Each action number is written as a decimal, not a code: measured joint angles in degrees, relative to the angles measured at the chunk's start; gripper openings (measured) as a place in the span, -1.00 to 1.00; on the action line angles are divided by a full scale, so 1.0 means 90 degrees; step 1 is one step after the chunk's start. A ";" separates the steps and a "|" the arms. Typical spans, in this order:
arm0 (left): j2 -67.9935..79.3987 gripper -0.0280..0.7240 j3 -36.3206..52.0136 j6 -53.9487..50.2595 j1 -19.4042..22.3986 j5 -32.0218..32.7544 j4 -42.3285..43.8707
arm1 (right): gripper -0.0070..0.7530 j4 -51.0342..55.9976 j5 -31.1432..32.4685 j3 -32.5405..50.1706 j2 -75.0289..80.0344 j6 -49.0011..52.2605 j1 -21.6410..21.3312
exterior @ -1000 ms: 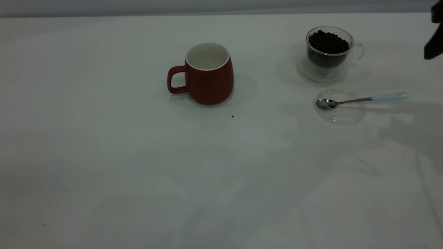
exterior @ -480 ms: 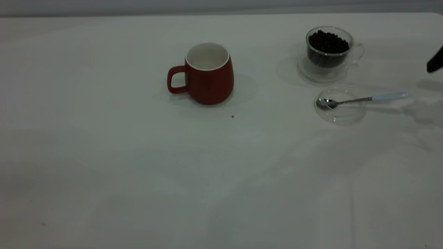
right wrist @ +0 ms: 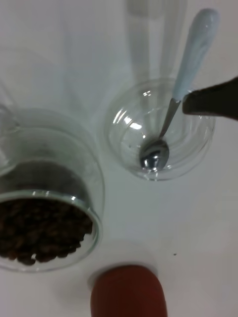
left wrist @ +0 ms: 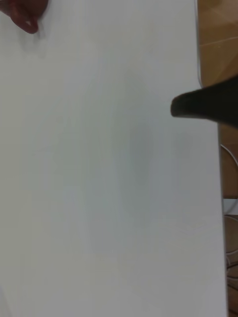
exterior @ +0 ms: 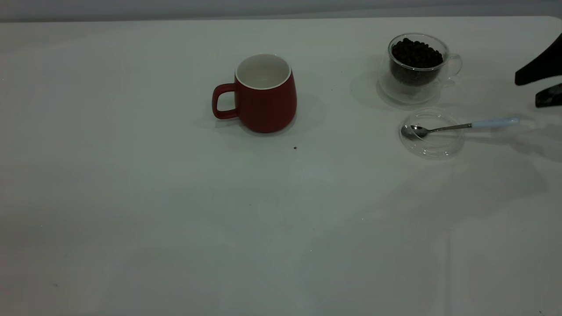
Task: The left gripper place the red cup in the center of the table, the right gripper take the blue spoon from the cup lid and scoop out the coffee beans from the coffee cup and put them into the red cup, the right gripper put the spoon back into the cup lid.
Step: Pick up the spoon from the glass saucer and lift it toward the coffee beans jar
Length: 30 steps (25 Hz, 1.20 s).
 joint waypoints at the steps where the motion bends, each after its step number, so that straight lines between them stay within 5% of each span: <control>1: 0.0000 0.64 0.0000 0.0000 0.0000 0.0000 0.0000 | 0.44 0.0010 0.0000 0.0000 0.0048 0.0000 0.0000; 18: 0.0000 0.64 0.0000 0.0000 0.0000 0.0000 0.0000 | 0.43 0.1025 -0.0204 -0.0007 0.0796 -0.0768 0.0000; 30: 0.0000 0.64 0.0000 0.0000 0.0000 -0.0001 0.0000 | 0.43 0.1653 0.0297 -0.0018 0.1211 -0.1366 0.0000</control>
